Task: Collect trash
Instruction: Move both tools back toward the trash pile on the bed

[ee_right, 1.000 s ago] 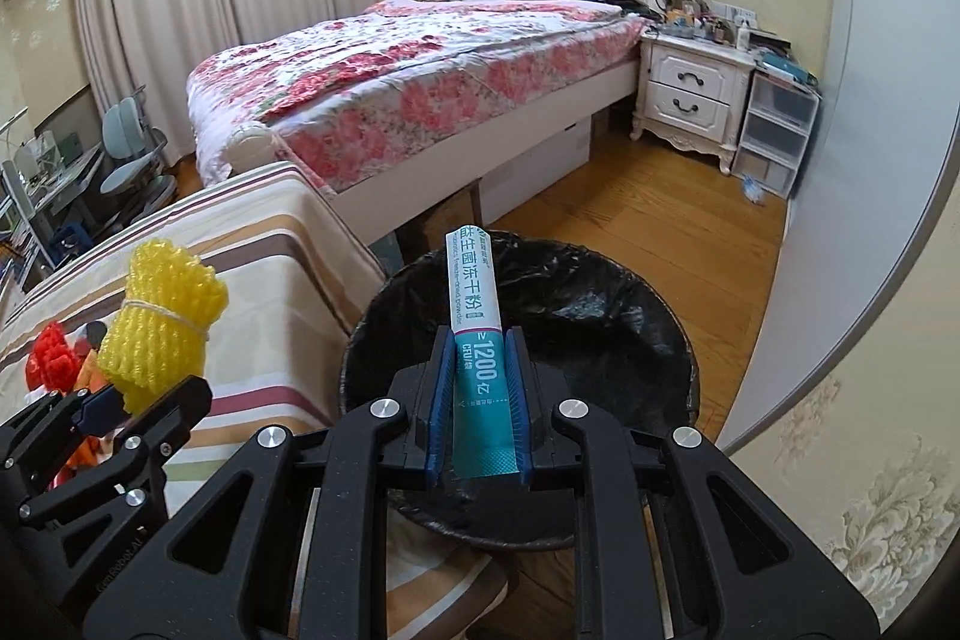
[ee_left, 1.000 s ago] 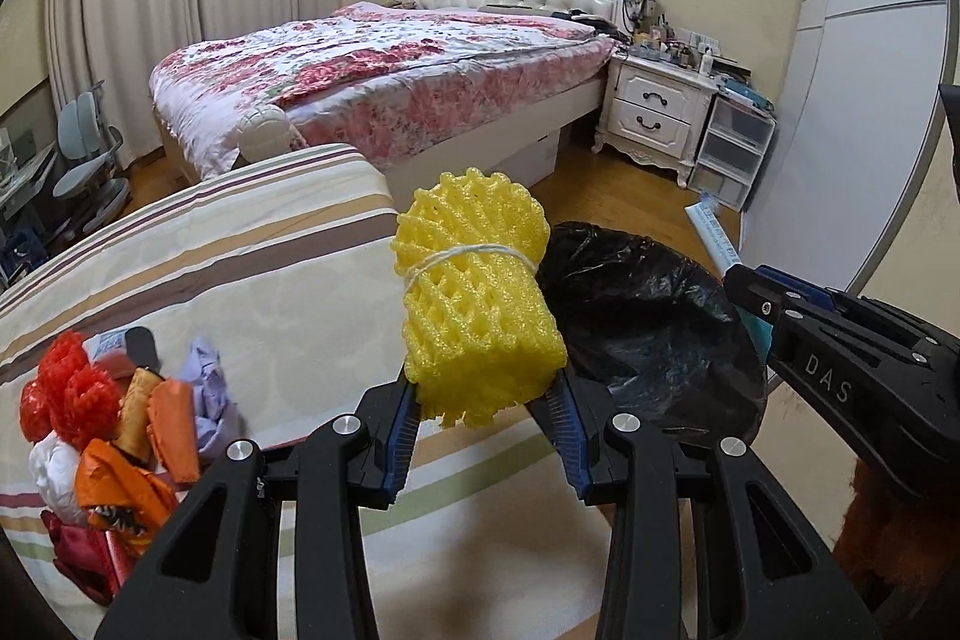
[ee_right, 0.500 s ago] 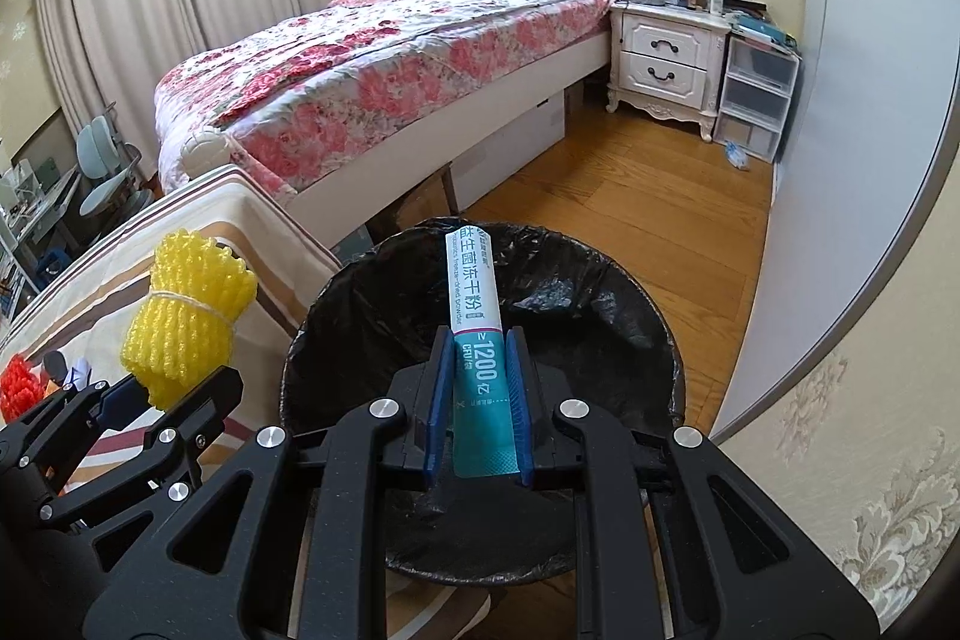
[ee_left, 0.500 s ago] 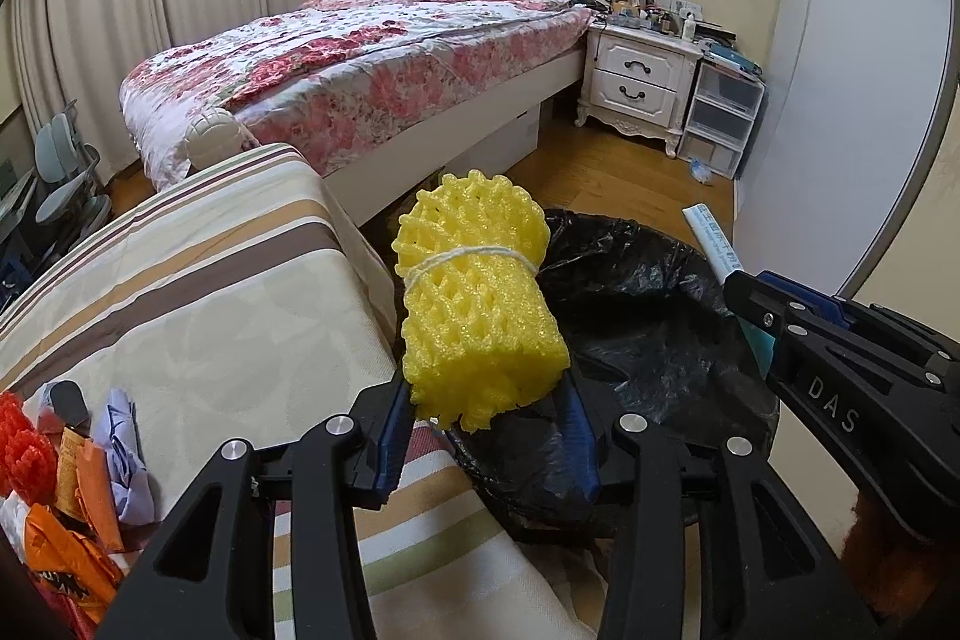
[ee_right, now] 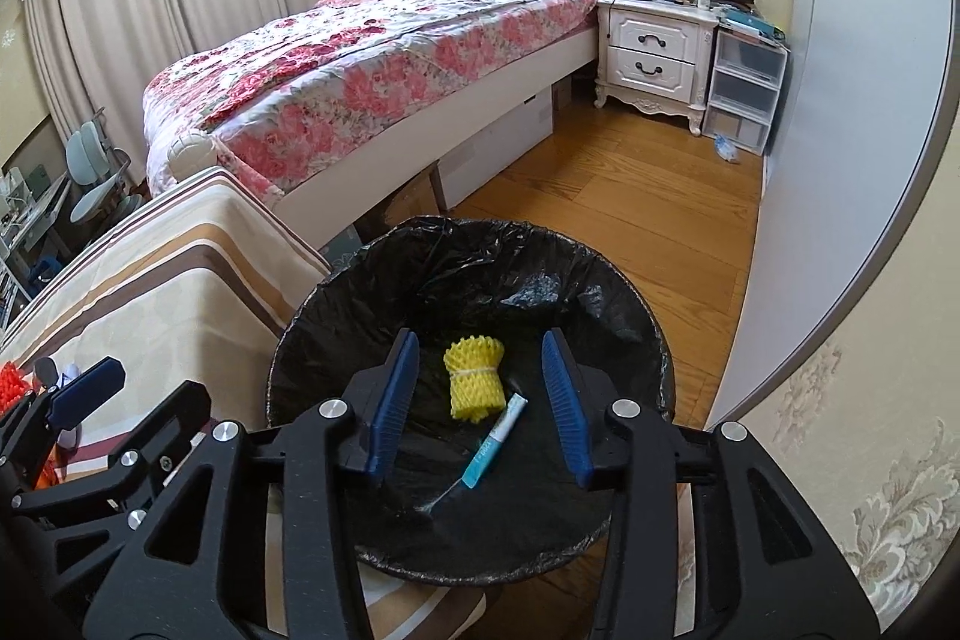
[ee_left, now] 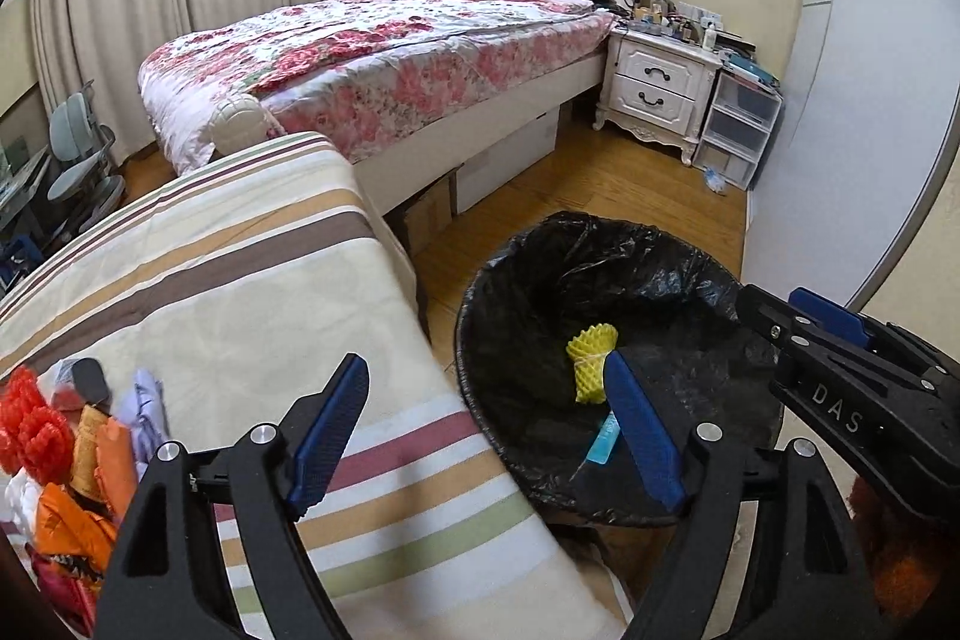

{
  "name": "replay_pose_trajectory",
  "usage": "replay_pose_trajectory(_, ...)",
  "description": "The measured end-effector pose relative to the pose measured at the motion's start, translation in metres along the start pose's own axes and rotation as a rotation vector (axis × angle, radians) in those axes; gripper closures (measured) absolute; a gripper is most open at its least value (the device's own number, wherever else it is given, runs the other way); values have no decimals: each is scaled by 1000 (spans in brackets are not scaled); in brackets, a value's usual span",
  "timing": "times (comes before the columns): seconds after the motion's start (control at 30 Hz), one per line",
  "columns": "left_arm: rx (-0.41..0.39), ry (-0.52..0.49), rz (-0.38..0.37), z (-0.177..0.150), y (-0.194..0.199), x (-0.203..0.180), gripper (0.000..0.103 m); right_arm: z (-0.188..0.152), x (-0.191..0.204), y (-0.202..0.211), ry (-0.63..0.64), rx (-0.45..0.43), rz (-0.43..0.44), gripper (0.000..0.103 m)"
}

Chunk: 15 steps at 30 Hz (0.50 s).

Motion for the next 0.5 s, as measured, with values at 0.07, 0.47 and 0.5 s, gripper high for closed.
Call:
replay_pose_trajectory(0.07,0,4,17,-4,6,6,25,-2,6,4,10,-2,5,57)
replay_pose_trajectory(0.47,2,75,103,-51,58,70,25,-46,69,31,111,18,85,53)
replay_pose_trajectory(0.5,5,86,115,-58,63,78,25,-51,75,33,123,20,89,53)
Point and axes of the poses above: each gripper's, at about its wrist camera, not at the fingertips, and y roughly against the way its jaws point, x to its left, z to its top, the point moved 6 cm from there along -y, roughly the way its jaws point, and after that the axes turned 9 degrees about x, right-handed, at the moved point
